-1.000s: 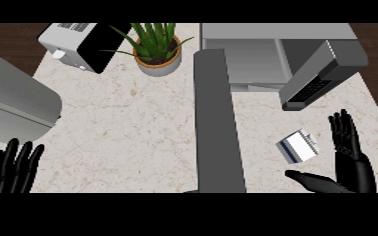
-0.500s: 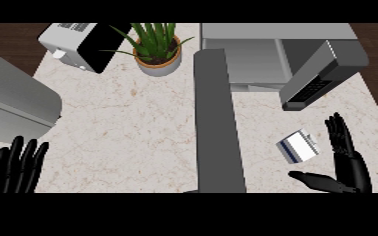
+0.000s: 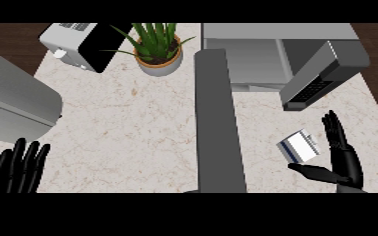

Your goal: Pick up the milk, place it into the microwave and close the microwave

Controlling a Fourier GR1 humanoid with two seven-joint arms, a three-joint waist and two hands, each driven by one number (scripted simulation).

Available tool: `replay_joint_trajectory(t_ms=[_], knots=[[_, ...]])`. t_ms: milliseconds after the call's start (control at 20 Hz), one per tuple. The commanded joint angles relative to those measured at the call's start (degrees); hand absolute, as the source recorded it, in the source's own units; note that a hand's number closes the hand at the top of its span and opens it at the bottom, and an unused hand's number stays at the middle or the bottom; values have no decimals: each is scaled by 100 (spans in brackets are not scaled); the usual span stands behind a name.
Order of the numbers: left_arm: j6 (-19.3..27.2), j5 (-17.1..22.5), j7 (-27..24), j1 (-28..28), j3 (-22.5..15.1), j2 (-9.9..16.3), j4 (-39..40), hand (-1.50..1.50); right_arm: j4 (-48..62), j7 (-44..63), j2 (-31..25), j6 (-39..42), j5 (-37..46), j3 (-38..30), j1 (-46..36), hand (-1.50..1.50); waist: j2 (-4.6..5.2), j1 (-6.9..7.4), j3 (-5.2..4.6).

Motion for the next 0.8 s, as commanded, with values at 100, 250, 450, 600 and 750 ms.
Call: replay_joint_trajectory(t_ms=[100,250,450,600,750], knots=[[-90,297,333,-344,282,142,52,-150,1664,-779,-322,294,131,-81,-637,-150,13,21,4],[-89,109,58,-214,141,34,224,-150,2111,-999,-420,366,116,-125,-820,-150,7,14,2],[-56,-47,-37,57,100,-41,-13,-150,2241,-1147,-365,841,144,20,-664,-150,7,18,4],[-170,155,40,-58,223,63,-10,-150,2500,-1001,-452,861,46,-82,-1059,-150,14,36,7],[-339,432,25,206,400,132,-31,-150,2645,-1362,-419,644,27,-150,-882,-150,12,41,7]])
